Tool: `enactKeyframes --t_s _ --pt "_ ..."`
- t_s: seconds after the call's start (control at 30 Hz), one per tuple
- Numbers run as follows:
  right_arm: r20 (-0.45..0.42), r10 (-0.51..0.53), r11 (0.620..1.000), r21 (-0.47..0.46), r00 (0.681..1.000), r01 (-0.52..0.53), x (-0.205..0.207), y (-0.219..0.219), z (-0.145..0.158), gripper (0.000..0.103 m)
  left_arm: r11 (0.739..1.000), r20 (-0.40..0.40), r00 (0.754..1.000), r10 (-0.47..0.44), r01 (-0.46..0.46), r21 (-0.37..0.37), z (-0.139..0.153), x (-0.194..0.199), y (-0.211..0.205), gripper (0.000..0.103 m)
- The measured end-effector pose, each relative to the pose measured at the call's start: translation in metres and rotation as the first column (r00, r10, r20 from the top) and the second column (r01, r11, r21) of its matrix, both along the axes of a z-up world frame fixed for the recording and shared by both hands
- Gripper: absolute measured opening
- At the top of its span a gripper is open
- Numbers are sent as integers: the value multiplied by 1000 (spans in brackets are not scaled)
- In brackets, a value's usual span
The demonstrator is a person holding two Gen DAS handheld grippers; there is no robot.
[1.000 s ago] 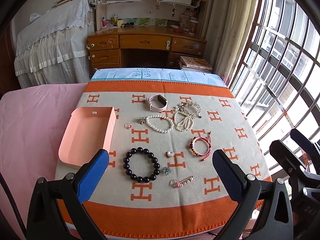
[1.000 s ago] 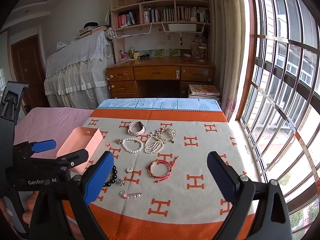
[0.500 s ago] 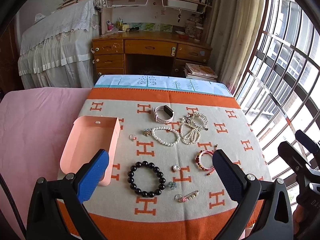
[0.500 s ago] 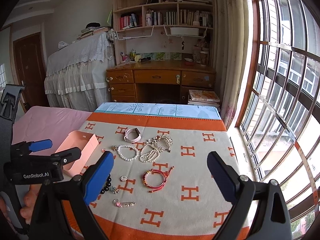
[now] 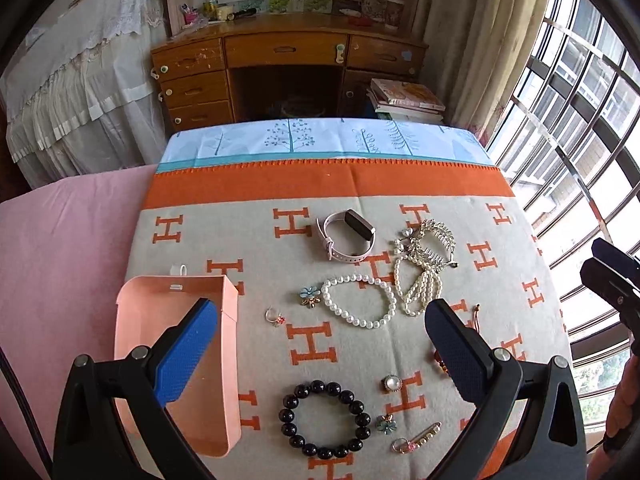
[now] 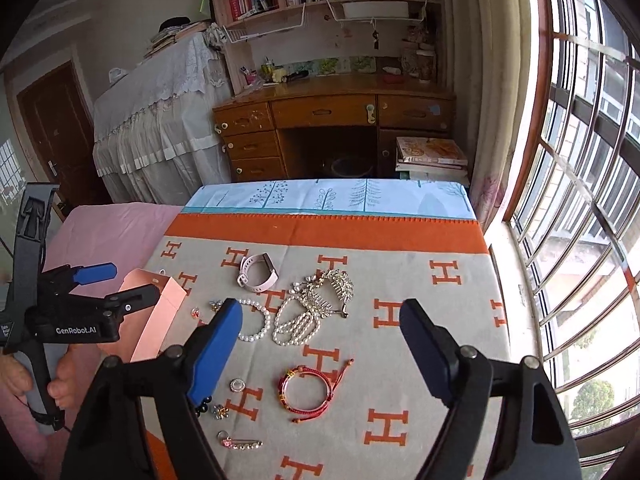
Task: Organize jewelry
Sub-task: 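Reach the left tool to the white pearl necklace and grasp it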
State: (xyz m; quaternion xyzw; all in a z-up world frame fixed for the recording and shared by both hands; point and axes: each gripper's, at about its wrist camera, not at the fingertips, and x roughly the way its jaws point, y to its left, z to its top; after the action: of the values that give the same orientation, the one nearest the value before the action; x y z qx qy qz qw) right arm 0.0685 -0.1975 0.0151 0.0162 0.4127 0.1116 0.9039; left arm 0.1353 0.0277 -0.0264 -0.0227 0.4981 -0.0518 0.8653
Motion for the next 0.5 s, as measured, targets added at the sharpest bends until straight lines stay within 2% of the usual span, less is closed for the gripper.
enactKeyframes --t_s 0.23,0.43,0.5 --pt "-192 13 998 68 981 0 46 1 -50 69 997 -130 988 -81 80 -9 -57 51 -13 75" --pt "-296 22 993 118 955 14 66 4 -85 68 977 -217 955 -203 211 16 -92 78 -34 65" --pt "-331 25 991 135 943 21 72 5 -95 65 970 -248 940 -233 243 12 -101 84 -38 64"
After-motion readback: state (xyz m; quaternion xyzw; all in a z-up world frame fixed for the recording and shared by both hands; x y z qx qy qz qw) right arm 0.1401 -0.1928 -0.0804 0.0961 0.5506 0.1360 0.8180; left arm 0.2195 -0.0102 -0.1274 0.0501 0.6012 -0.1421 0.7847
